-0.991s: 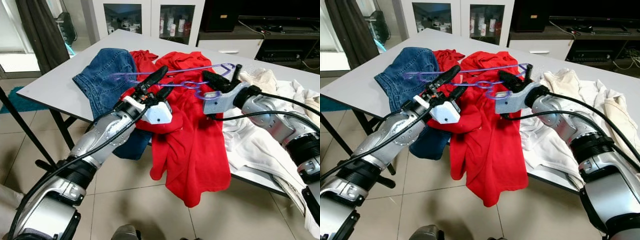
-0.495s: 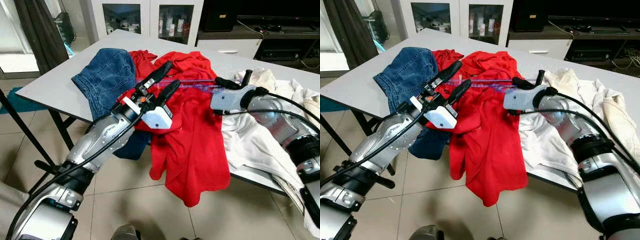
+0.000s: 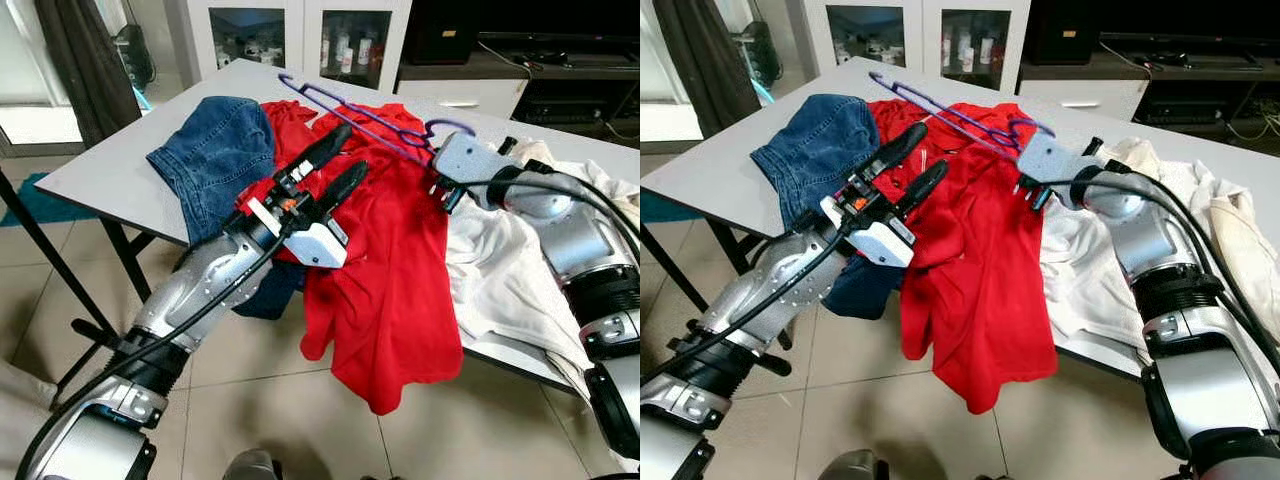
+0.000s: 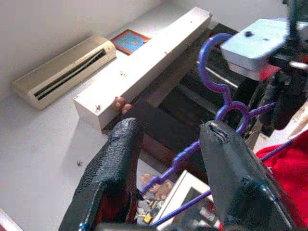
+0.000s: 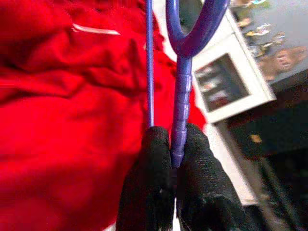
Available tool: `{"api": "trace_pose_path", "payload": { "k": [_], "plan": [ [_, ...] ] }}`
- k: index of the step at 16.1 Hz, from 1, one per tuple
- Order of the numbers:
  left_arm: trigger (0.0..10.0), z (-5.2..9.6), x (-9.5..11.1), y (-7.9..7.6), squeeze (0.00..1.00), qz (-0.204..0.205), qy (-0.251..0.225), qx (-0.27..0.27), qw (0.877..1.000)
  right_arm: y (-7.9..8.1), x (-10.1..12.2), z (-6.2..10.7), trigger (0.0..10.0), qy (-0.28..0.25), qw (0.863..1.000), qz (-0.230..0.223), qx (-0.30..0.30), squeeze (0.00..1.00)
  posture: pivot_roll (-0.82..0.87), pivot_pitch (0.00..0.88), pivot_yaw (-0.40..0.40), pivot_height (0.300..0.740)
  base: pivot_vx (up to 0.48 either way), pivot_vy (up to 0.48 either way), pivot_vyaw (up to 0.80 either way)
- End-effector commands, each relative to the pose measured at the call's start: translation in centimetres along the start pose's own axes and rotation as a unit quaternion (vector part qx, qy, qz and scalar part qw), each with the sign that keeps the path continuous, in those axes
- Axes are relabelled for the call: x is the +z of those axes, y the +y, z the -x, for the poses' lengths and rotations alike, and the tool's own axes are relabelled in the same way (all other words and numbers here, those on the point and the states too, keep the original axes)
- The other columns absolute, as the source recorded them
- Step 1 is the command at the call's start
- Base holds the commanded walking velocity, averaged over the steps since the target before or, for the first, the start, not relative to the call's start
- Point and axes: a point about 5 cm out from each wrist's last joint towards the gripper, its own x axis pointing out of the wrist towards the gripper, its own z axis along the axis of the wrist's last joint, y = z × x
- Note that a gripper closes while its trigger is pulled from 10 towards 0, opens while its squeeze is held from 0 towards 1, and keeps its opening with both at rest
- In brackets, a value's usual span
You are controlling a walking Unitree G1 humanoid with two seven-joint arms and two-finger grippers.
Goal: Hang hanger
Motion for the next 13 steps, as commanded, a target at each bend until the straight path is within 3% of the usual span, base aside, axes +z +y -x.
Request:
{"api": "trace_pose_path", "payload": {
  "k": [1,5,8,11,13],
  "plan": [
    [10.0,0.0,0.4,-0.1,0.06,0.003,-0.008,-0.001,1.000,0.2,0.1,0.4,0.0,-0.012,0.999,-0.023,0.026,0.00,0.22,0.000,-0.026,0.740,0.000,0.000,0.00],
    [10.0,0.2,0.4,-0.1,0.07,0.017,-0.010,-0.003,1.000,-1.7,0.8,1.5,0.0,-0.026,0.999,-0.034,0.033,0.00,0.22,0.000,-0.029,0.740,0.000,0.000,0.00],
    [10.0,0.7,0.1,-0.6,0.07,0.063,0.017,-0.007,0.998,-2.5,1.7,2.6,0.0,-0.037,0.998,-0.025,0.050,0.00,0.23,0.000,-0.031,0.740,0.000,0.000,0.00],
    [10.0,1.4,-0.1,-1.1,0.09,0.157,0.054,0.005,0.986,-2.2,2.5,3.1,0.0,-0.057,0.995,-0.021,0.077,0.00,0.23,0.000,-0.032,0.740,0.000,0.000,0.00],
    [10.0,2.4,0.2,-1.2,0.11,0.240,0.065,-0.001,0.969,-1.6,3.0,3.5,0.0,-0.070,0.993,-0.018,0.095,0.00,0.23,0.000,-0.032,0.740,0.000,0.000,0.00]
  ]
}}
